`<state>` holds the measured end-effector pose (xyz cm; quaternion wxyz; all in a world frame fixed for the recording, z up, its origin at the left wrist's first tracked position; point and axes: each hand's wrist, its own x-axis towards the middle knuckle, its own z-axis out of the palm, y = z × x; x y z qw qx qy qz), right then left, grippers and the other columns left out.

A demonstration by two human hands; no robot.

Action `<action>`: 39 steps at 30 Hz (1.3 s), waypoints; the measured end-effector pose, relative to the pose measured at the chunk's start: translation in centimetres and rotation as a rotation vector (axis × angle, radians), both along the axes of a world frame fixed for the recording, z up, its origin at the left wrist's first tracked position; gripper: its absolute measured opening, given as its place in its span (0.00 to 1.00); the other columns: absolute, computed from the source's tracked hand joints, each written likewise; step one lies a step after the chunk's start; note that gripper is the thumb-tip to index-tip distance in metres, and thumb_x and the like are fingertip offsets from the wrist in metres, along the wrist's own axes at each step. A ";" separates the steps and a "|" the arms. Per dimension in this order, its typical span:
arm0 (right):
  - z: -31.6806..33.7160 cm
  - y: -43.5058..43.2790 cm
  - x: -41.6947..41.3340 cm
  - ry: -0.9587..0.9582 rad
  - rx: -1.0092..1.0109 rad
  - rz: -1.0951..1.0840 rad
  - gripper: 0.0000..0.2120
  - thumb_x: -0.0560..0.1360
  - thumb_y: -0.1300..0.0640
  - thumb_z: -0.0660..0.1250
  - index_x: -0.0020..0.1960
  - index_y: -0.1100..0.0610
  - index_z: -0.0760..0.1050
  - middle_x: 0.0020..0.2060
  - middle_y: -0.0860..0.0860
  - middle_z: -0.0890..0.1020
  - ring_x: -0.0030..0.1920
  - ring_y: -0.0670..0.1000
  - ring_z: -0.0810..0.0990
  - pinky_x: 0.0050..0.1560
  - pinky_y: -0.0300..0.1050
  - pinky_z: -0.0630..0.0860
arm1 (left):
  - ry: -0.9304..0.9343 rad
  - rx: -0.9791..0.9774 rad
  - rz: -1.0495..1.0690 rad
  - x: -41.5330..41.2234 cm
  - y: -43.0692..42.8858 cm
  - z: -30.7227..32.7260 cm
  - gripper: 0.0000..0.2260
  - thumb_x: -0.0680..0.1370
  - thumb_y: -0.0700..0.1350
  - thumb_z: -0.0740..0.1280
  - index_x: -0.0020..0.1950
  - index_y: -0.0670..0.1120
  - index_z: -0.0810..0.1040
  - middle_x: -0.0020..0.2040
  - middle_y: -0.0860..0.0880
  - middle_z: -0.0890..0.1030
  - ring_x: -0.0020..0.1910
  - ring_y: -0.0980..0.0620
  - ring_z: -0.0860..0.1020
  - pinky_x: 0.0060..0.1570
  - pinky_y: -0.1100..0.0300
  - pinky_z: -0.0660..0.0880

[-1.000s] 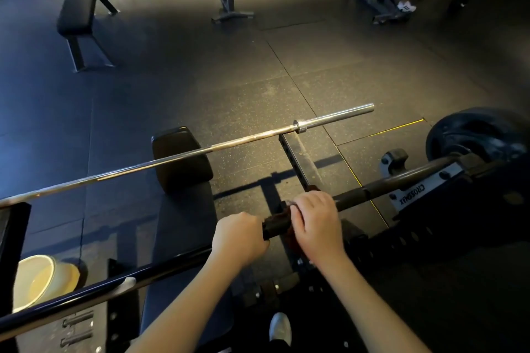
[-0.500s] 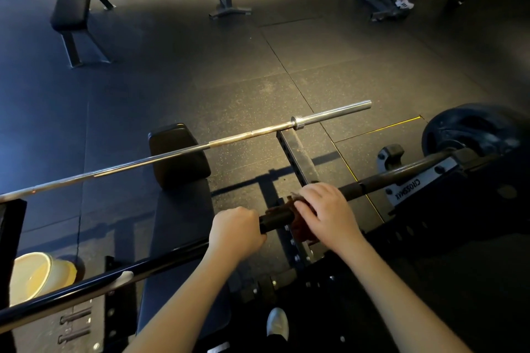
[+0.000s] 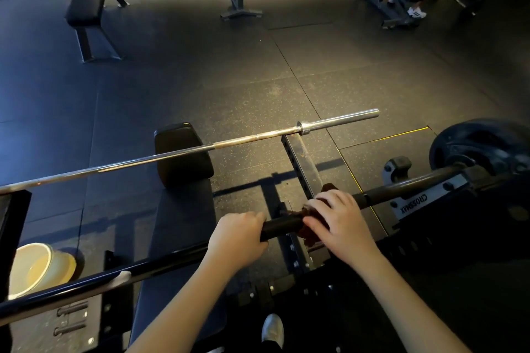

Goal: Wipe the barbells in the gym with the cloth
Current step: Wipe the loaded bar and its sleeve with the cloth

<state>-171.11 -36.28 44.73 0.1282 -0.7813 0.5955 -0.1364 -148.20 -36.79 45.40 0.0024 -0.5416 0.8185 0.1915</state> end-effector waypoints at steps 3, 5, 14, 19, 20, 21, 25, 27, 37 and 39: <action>0.8 -1.8 -0.9 -0.114 0.075 -0.024 0.15 0.81 0.51 0.60 0.60 0.58 0.78 0.53 0.49 0.79 0.58 0.50 0.75 0.64 0.48 0.70 | 0.040 0.129 -0.038 -0.1 -0.5 0.2 0.13 0.76 0.59 0.65 0.55 0.53 0.72 0.44 0.58 0.73 0.41 0.59 0.73 0.40 0.64 0.67; 1.4 -2.9 -1.2 -0.112 0.141 -0.037 0.13 0.82 0.55 0.60 0.64 0.58 0.75 0.55 0.49 0.78 0.60 0.49 0.73 0.60 0.38 0.65 | 0.070 0.273 -0.039 -1.1 -1.3 0.6 0.15 0.75 0.61 0.66 0.55 0.53 0.72 0.45 0.56 0.75 0.41 0.59 0.74 0.41 0.64 0.70; -0.1 -0.3 1.1 -0.026 -0.130 -0.125 0.16 0.80 0.47 0.56 0.48 0.53 0.80 0.44 0.45 0.80 0.49 0.46 0.77 0.60 0.49 0.73 | -0.110 0.198 -0.003 -4.2 -2.1 0.7 0.10 0.78 0.53 0.64 0.54 0.49 0.76 0.45 0.52 0.78 0.42 0.53 0.76 0.44 0.59 0.75; 1.2 -7.9 0.6 0.162 0.527 -0.109 0.17 0.82 0.48 0.56 0.37 0.52 0.71 0.34 0.48 0.76 0.35 0.45 0.74 0.33 0.39 0.65 | -0.116 0.113 -0.007 -4.3 -1.9 0.9 0.11 0.78 0.54 0.63 0.54 0.49 0.76 0.40 0.54 0.73 0.39 0.54 0.73 0.40 0.60 0.71; 0.9 -9.5 0.7 0.112 0.654 -0.157 0.15 0.82 0.49 0.58 0.39 0.53 0.73 0.38 0.50 0.78 0.39 0.47 0.76 0.35 0.40 0.66 | -0.117 0.106 -0.005 -4.2 -1.8 0.9 0.11 0.78 0.54 0.63 0.54 0.49 0.76 0.40 0.54 0.73 0.38 0.54 0.73 0.39 0.60 0.70; 0.8 -10.3 0.9 0.071 0.711 -0.202 0.13 0.81 0.50 0.59 0.44 0.55 0.76 0.41 0.52 0.79 0.42 0.49 0.78 0.37 0.41 0.68 | -0.114 0.097 -0.004 -4.2 -1.8 0.9 0.10 0.78 0.54 0.63 0.54 0.49 0.76 0.40 0.54 0.72 0.38 0.54 0.72 0.39 0.61 0.69; 0.4 -4.8 0.0 0.017 0.311 -0.103 0.15 0.81 0.45 0.57 0.50 0.51 0.79 0.45 0.46 0.81 0.48 0.47 0.78 0.50 0.37 0.69 | -0.084 0.077 -0.006 -4.2 -1.6 0.7 0.10 0.79 0.54 0.62 0.53 0.49 0.76 0.41 0.54 0.75 0.38 0.55 0.73 0.38 0.62 0.68; 0.5 -0.8 -0.1 0.060 0.003 -0.035 0.18 0.80 0.43 0.55 0.52 0.50 0.80 0.47 0.44 0.79 0.51 0.45 0.75 0.60 0.43 0.68 | -0.076 0.076 -0.012 -4.1 -1.7 0.5 0.10 0.79 0.54 0.62 0.53 0.49 0.75 0.39 0.54 0.73 0.36 0.56 0.72 0.37 0.62 0.67; 3.2 -8.8 -0.4 -0.065 0.221 -0.350 0.15 0.84 0.50 0.55 0.55 0.59 0.75 0.36 0.47 0.75 0.34 0.42 0.74 0.32 0.32 0.66 | -0.119 0.021 -0.016 -4.2 -1.5 0.6 0.11 0.79 0.55 0.63 0.52 0.49 0.77 0.40 0.54 0.75 0.37 0.55 0.73 0.38 0.61 0.67; 5.1 -8.1 -0.7 -0.188 -0.187 -0.397 0.14 0.80 0.49 0.62 0.56 0.60 0.75 0.42 0.49 0.79 0.39 0.45 0.76 0.38 0.32 0.69 | -0.126 0.005 -0.016 -4.3 -1.4 0.6 0.11 0.79 0.55 0.63 0.53 0.49 0.77 0.40 0.54 0.75 0.37 0.54 0.73 0.38 0.61 0.67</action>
